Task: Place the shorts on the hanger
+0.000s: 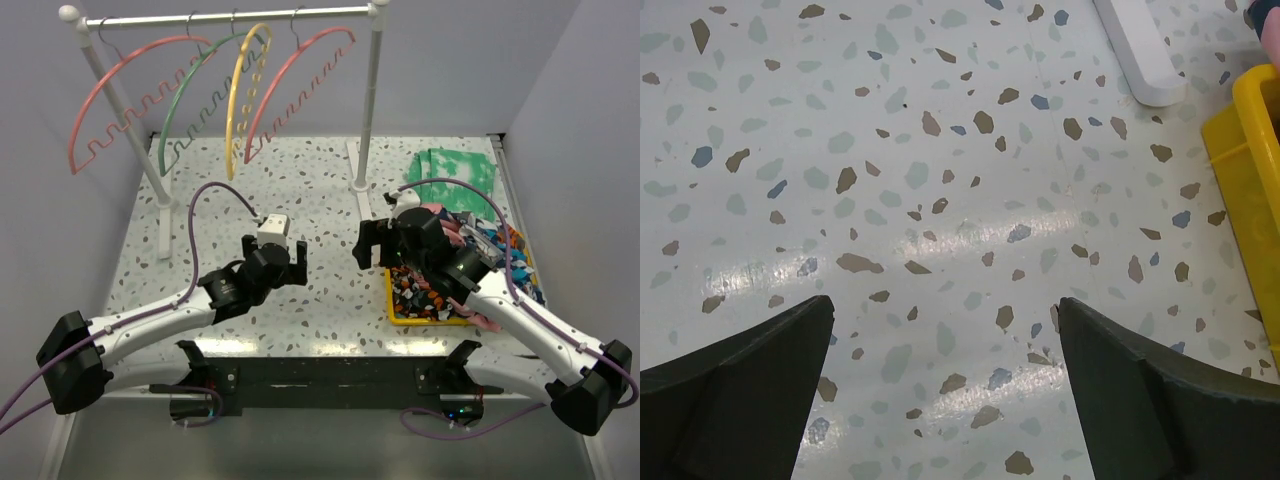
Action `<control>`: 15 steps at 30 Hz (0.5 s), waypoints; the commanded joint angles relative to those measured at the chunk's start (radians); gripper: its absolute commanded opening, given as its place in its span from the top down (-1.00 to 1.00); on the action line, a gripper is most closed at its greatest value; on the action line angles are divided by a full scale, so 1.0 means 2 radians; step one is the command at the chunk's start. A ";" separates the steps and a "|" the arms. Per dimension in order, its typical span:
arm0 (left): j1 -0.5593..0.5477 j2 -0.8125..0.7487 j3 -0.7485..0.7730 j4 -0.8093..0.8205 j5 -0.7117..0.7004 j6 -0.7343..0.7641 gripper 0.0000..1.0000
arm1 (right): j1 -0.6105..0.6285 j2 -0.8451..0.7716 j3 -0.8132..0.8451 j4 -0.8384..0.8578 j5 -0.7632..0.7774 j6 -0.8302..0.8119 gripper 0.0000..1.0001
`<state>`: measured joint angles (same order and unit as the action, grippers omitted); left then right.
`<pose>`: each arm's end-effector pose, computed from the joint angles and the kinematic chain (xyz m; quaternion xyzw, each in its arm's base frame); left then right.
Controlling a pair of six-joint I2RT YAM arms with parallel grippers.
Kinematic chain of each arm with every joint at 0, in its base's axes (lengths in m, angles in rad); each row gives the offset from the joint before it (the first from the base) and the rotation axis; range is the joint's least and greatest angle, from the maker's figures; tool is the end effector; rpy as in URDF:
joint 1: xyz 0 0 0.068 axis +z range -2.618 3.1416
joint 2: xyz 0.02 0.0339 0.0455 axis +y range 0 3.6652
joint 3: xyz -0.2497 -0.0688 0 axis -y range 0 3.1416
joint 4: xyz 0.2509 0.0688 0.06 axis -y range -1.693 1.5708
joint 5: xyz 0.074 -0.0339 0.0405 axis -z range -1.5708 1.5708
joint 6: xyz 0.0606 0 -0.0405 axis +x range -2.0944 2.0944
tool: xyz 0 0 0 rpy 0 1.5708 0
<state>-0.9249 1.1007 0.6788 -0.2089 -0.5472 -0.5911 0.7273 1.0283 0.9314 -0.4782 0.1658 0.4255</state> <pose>0.1828 -0.1902 0.2139 0.0219 0.8668 -0.1248 0.4823 0.2000 0.1646 0.2900 -0.0925 0.8716 0.1984 0.4387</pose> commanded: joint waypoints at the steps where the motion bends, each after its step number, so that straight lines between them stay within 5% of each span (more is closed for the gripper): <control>1: 0.001 -0.004 0.020 0.009 -0.006 0.007 -1.00 | 0.001 -0.001 0.021 0.002 0.031 0.002 -0.92; 6: 0.001 0.000 0.033 -0.004 0.010 0.018 -1.00 | 0.001 -0.004 0.054 -0.055 0.084 0.013 -0.83; 15: 0.000 -0.016 0.056 -0.008 0.073 0.025 -0.99 | 0.000 -0.050 0.130 -0.214 0.317 0.047 -0.90</control>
<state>-0.9249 1.1004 0.7391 -0.2371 -0.4667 -0.5777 0.7273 0.9749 1.1091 -0.7315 0.5278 0.4690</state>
